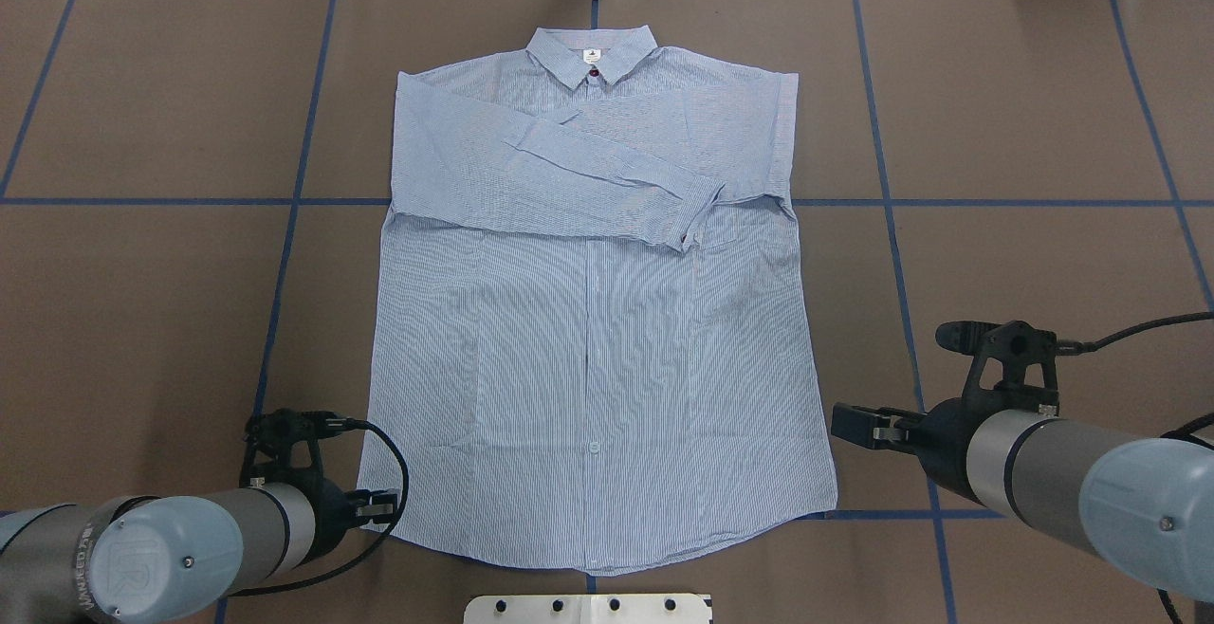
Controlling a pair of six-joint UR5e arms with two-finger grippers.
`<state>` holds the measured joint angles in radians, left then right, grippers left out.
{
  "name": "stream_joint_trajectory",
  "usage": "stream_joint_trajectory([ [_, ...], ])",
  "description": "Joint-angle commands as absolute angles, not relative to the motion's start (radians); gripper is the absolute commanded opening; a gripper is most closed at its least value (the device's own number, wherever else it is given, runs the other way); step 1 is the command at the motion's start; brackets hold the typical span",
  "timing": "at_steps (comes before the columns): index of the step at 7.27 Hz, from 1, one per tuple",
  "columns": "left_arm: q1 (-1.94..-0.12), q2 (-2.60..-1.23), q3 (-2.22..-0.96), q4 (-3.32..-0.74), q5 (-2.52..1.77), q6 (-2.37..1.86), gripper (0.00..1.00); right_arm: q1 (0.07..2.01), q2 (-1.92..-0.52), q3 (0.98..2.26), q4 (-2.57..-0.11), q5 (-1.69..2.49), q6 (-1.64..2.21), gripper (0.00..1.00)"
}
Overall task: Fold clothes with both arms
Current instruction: 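Grasp the hem corners with the left gripper while the right gripper grasps its corner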
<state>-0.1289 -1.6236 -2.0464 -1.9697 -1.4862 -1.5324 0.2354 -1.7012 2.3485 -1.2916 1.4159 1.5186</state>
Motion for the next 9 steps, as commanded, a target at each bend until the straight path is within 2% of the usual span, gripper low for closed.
stream_joint_trajectory([
  [1, -0.129, -1.623, -2.046, -1.97, -1.486, -1.532, 0.24, 0.235, -1.701, 2.349, -1.292, 1.416, 1.519, 1.0],
  [8, -0.129, -1.624, -2.052, -1.936, -1.488, -1.529, 0.22, 0.225, -1.701, 2.349, -1.292, 1.408, 1.519, 1.0],
  [9, -0.129, -1.624, -2.051, -1.934, -1.488, -1.529, 0.19, 0.222, -1.701, 2.349, -1.292, 1.408, 1.52, 1.0],
])
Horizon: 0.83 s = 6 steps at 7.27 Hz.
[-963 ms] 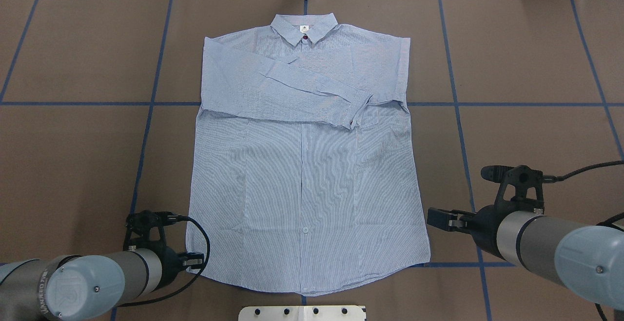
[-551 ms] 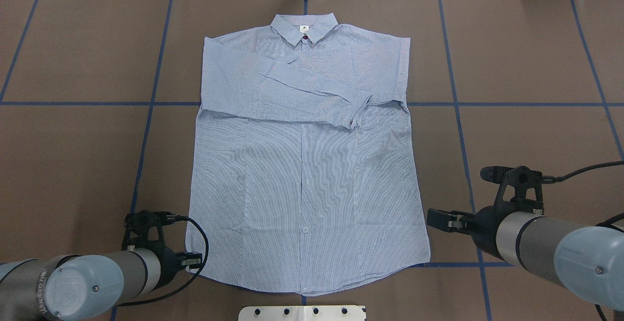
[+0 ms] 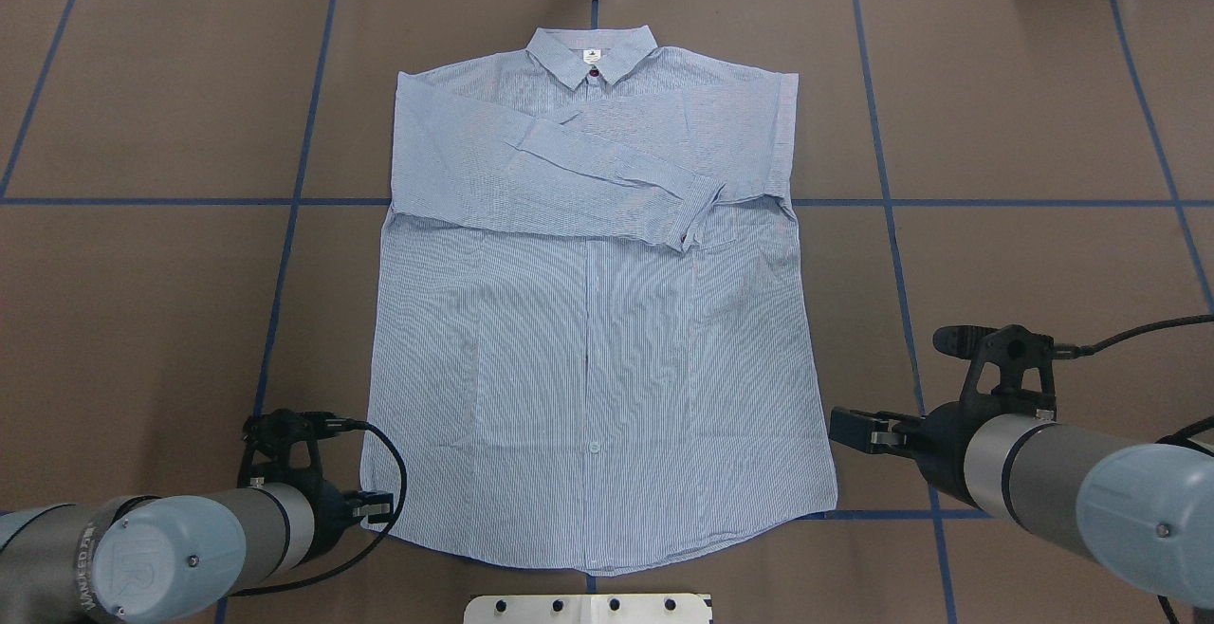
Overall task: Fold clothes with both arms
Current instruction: 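Grasp the hem corners with the left gripper while the right gripper grasps its corner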
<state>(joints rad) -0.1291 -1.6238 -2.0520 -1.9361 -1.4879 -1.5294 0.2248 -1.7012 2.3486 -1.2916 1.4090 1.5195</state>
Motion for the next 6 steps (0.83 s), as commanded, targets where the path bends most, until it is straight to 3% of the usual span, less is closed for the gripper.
stream_joint_trajectory([
  [1, -0.129, -1.623, -2.051, -1.934, -1.488, -1.529, 0.12, 0.219, -1.701, 2.349, -1.292, 1.408, 1.52, 1.0],
  [2, -0.129, -1.621, -2.051, -1.934, -1.488, -1.529, 0.0, 0.216, -1.703, 2.349, -1.292, 1.407, 1.52, 1.0],
  [6, -0.127, -1.64, -2.065, -1.908, -1.494, -1.52, 0.0, 0.164, -1.736, 2.341, -1.29, 1.338, 1.581, 1.0],
])
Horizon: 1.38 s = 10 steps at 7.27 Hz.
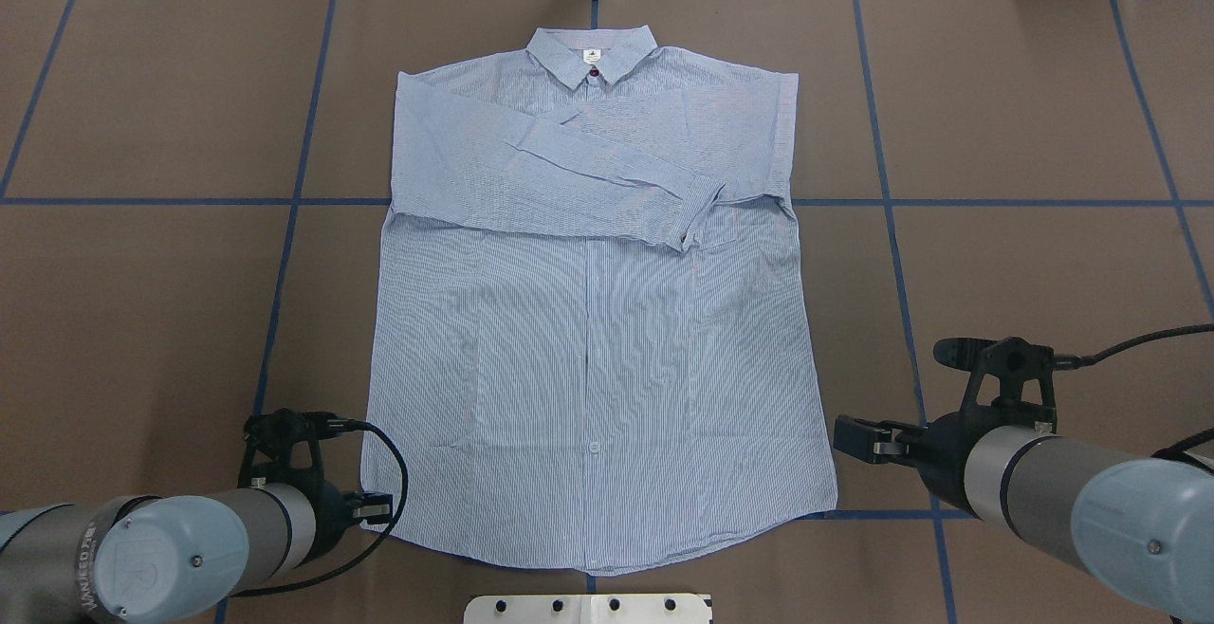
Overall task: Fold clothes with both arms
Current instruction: 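Grasp the hem corners with the left gripper while the right gripper grasps its corner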
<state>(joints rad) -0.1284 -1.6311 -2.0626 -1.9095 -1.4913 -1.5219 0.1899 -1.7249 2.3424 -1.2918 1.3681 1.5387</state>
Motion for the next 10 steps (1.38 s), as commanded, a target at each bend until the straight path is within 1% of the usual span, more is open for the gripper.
stream_joint_trajectory([
  [1, -0.127, -1.646, -2.063, -1.914, -1.493, -1.52, 0.0, 0.138, -1.736, 2.341, -1.29, 1.316, 1.613, 1.0],
  [2, -0.127, -1.646, -2.063, -1.917, -1.491, -1.52, 0.0, 0.106, -1.736, 2.332, -1.29, 1.289, 1.655, 0.99],
  [3, -0.127, -1.646, -2.062, -1.917, -1.486, -1.52, 0.0, 0.071, -1.736, 2.326, -1.29, 1.249, 1.704, 0.92],
  [4, -0.126, -1.646, -2.065, -1.919, -1.482, -1.52, 0.0, 0.048, -1.736, 2.313, -1.29, 1.238, 1.754, 0.74],
  [5, -0.124, -1.647, -2.063, -1.919, -1.48, -1.52, 0.0, 0.023, -1.735, 2.271, -1.248, 1.201, 1.782, 0.68],
  [6, -0.124, -1.647, -2.065, -1.919, -1.479, -1.52, 0.0, 0.011, -1.736, 2.203, -1.142, 1.165, 1.787, 0.68],
  [7, -0.123, -1.649, -2.065, -1.919, -1.477, -1.52, 0.0, 0.008, -1.735, 2.165, -1.125, 1.161, 1.79, 0.66],
  [8, -0.121, -1.649, -2.065, -1.917, -1.477, -1.519, 0.0, 0.0, -1.735, 2.152, -1.124, 1.16, 1.816, 0.62],
  [10, -0.121, -1.649, -2.063, -1.917, -1.476, -1.519, 0.0, -0.058, -1.72, 2.128, -1.127, 1.094, 1.825, 0.62],
])
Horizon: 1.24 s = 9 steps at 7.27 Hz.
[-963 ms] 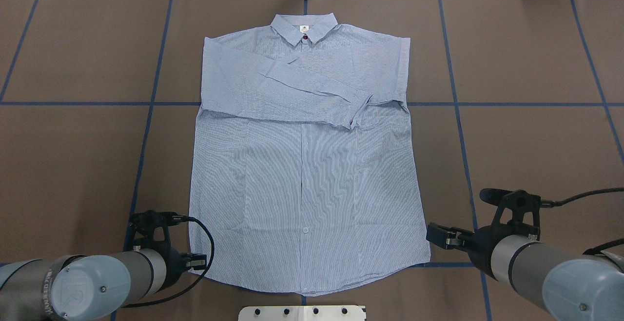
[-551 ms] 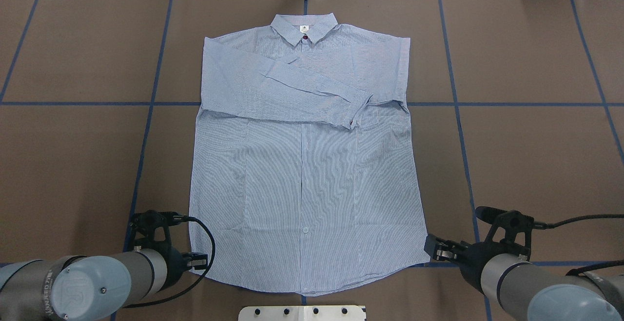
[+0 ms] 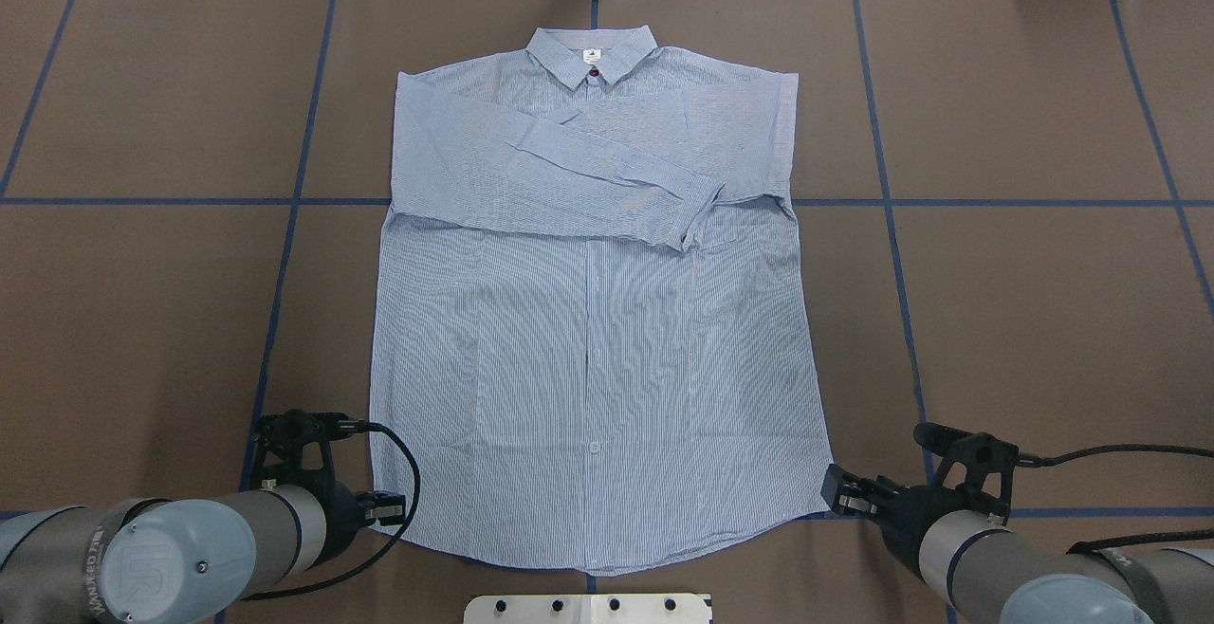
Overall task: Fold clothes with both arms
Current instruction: 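Grasp the hem corners with the left gripper while the right gripper grasps its corner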
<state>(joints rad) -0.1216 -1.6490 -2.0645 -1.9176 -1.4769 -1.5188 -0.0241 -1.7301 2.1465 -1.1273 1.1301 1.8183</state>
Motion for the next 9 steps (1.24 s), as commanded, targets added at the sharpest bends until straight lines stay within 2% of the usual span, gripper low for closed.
stream_joint_trajectory([
  [1, -0.123, -1.649, -2.063, -1.917, -1.476, -1.519, 0.0, -0.064, -1.72, 2.123, -1.129, 1.088, 1.825, 0.55],
  [5, -0.121, -1.649, -2.063, -1.917, -1.477, -1.519, 0.0, -0.077, -1.695, 2.099, -1.14, 1.078, 1.822, 0.45],
  [7, -0.121, -1.649, -2.062, -1.917, -1.476, -1.52, 0.0, -0.08, -1.692, 2.086, -1.14, 1.08, 1.818, 0.44],
  [9, -0.121, -1.649, -2.06, -1.917, -1.477, -1.52, 0.0, -0.08, -1.694, 2.083, -1.14, 1.08, 1.809, 0.37],
])
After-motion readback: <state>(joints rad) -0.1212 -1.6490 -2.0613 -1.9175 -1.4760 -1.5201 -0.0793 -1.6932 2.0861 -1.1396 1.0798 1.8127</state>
